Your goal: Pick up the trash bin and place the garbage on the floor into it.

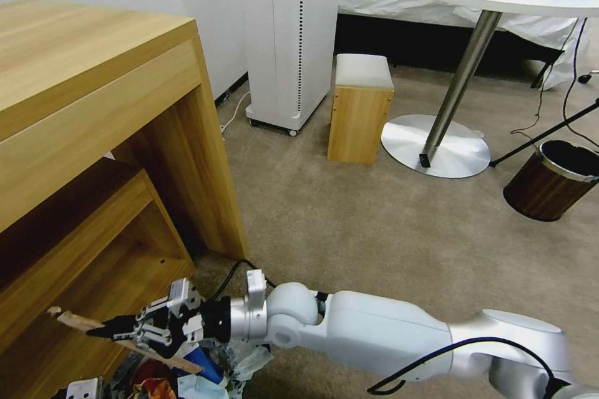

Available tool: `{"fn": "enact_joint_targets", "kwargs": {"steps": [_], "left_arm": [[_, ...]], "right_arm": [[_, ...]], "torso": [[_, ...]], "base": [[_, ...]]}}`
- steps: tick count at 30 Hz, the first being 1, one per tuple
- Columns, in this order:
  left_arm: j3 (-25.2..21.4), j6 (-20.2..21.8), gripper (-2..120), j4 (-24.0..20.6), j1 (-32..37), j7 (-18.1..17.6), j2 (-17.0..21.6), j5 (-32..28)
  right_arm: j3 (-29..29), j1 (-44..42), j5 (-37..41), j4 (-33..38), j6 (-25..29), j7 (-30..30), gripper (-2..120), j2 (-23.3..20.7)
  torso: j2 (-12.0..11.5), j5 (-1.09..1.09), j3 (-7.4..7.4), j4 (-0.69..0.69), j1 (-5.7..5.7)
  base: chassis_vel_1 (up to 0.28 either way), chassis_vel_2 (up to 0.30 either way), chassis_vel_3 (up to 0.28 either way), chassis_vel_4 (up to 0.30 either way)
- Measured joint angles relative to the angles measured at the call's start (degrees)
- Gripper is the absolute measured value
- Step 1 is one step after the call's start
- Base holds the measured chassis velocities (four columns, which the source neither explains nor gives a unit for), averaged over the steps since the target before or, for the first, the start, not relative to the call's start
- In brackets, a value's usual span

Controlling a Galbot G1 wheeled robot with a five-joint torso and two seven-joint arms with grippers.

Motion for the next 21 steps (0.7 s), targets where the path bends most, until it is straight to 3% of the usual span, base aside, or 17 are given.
{"fn": "enact_joint_targets", "kwargs": {"steps": [20, 21], "left_arm": [[0.43, -0.2, 0, 0.0, 0.71, 0.24, -0.43, 1.13], [0.42, -0.2, 0, -0.06, 0.79, 0.24, -0.42, 1.14]], "right_arm": [[-3.52, 1.16, -0.66, -1.82, 1.02, -0.6, 0, -0.21], [-3.64, 1.43, -0.65, -1.95, 1.13, -0.86, 4, -0.23]], "torso": [[0.0, 0.0, 0.0, 0.0, 0.0], [0.0, 0.0, 0.0, 0.0, 0.0]], "base": [[0.0, 0.0, 0.0, 0.0], [0.0, 0.0, 0.0, 0.0]]}}
